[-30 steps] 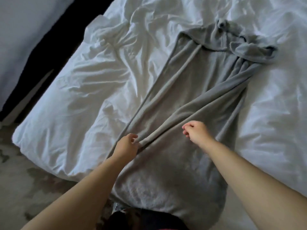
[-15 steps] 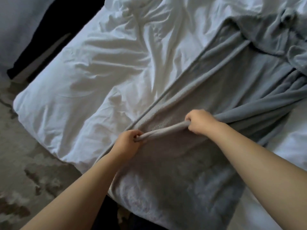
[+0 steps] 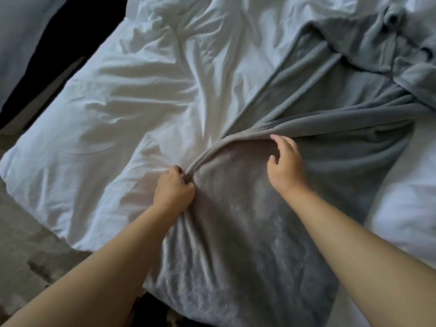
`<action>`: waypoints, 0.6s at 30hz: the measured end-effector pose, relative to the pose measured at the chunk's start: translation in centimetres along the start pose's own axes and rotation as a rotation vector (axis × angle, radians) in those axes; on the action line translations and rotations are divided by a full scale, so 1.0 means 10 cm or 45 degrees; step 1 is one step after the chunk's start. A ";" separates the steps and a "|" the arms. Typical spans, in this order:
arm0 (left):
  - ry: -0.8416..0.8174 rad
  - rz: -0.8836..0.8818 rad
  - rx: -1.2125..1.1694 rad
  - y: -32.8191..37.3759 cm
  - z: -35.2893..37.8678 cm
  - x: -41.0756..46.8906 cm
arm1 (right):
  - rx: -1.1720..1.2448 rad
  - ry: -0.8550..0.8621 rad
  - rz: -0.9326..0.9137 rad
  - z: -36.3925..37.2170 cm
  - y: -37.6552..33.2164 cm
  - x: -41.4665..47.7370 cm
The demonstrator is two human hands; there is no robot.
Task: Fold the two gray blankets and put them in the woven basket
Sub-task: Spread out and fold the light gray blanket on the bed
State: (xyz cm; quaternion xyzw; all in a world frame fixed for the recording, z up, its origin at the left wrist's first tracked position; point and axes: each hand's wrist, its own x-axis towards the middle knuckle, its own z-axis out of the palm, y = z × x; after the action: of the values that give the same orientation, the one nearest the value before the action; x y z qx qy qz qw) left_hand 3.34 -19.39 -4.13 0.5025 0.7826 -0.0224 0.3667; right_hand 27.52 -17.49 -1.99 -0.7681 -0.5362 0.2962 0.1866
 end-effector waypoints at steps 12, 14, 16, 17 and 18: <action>0.008 0.230 -0.088 0.89 0.15 0.16 | 1.159 0.226 1.323 -0.95 1.91 -0.61; -0.133 0.122 -0.376 0.99 0.08 0.04 | 1.276 0.156 1.329 -1.04 1.79 -0.62; -0.258 -0.003 -0.600 1.07 -0.04 -0.14 | 1.368 0.237 1.320 -1.20 1.64 -0.65; -0.304 -0.022 -0.697 1.09 -0.13 -0.22 | 1.424 0.297 1.289 -1.31 1.55 -0.68; -0.333 -0.025 -0.809 1.12 -0.24 -0.32 | 1.503 0.357 1.239 -1.45 1.47 -0.73</action>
State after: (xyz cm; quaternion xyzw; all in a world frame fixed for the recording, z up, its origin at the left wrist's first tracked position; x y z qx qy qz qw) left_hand 11.74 -15.33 3.26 0.3486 0.7018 0.1546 0.6017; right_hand 45.65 -29.07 1.96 -0.7208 0.1363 0.4814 0.4796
